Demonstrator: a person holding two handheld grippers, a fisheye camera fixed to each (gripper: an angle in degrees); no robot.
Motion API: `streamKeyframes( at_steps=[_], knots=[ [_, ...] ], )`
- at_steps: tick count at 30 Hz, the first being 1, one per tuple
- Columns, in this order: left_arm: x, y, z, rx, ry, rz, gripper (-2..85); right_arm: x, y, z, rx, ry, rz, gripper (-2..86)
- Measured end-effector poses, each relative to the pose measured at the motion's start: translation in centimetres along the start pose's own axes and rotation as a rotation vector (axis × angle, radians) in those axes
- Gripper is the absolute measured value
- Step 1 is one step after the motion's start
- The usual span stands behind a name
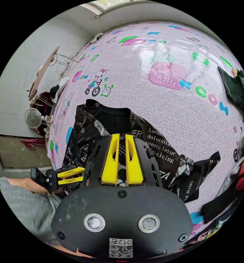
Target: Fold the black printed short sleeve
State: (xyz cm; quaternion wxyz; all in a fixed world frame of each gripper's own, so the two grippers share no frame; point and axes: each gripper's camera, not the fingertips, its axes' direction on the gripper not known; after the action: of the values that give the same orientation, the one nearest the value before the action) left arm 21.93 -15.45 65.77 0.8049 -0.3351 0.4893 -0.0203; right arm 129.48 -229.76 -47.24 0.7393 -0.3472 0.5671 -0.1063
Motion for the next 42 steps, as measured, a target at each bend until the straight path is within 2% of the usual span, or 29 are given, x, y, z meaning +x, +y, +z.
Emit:
streamKeyframes(
  at_steps=[5, 9, 13, 16, 19, 23, 26, 34, 39, 42],
  knots=[
    [1.7, 2.6, -3.2, 0.037, 0.116, 0.09, 3.0, -9.5, 1.4, -3.0, 0.063, -0.077, 0.006, 3.8],
    [0.5, 7.7, -6.5, 0.003, 0.066, 0.081, 3.2, -15.4, 0.2, -3.3, 0.034, -0.039, 0.013, 5.7],
    [-1.7, 12.7, -8.9, -0.061, -0.051, 0.03, 3.3, -15.6, -1.8, -7.2, 0.169, -0.071, 0.248, 6.5],
    [-2.8, 14.8, -9.2, -0.107, -0.047, -0.046, 3.7, -13.6, -3.5, -9.9, 0.238, -0.234, 0.437, 6.7],
    [-2.1, 13.1, -7.8, -0.082, -0.033, -0.029, 4.2, -13.0, -5.2, -11.5, 0.221, -0.338, 0.569, 6.9],
    [-0.3, 6.1, -4.3, -0.007, -0.037, 0.05, 5.3, -13.4, -6.1, -14.4, 0.224, -0.433, 0.694, 6.8],
    [-0.1, 1.1, -0.7, -0.034, -0.04, 0.048, 6.5, -13.3, -6.7, -15.2, 0.199, -0.523, 0.773, 7.3],
    [-0.6, -3.9, 5.7, -0.152, -0.036, -0.099, 7.3, -15.0, -9.3, -18.0, 0.158, -0.493, 0.78, 7.2],
    [-1.0, -3.6, 6.9, -0.207, -0.1, -0.152, 3.1, -16.0, -9.1, -19.4, 0.165, -0.473, 0.777, 1.6],
    [-0.9, -3.1, 4.7, -0.129, -0.077, -0.152, 1.7, -17.2, -9.5, -22.1, 0.222, -0.473, 0.697, -0.1]
  ],
)
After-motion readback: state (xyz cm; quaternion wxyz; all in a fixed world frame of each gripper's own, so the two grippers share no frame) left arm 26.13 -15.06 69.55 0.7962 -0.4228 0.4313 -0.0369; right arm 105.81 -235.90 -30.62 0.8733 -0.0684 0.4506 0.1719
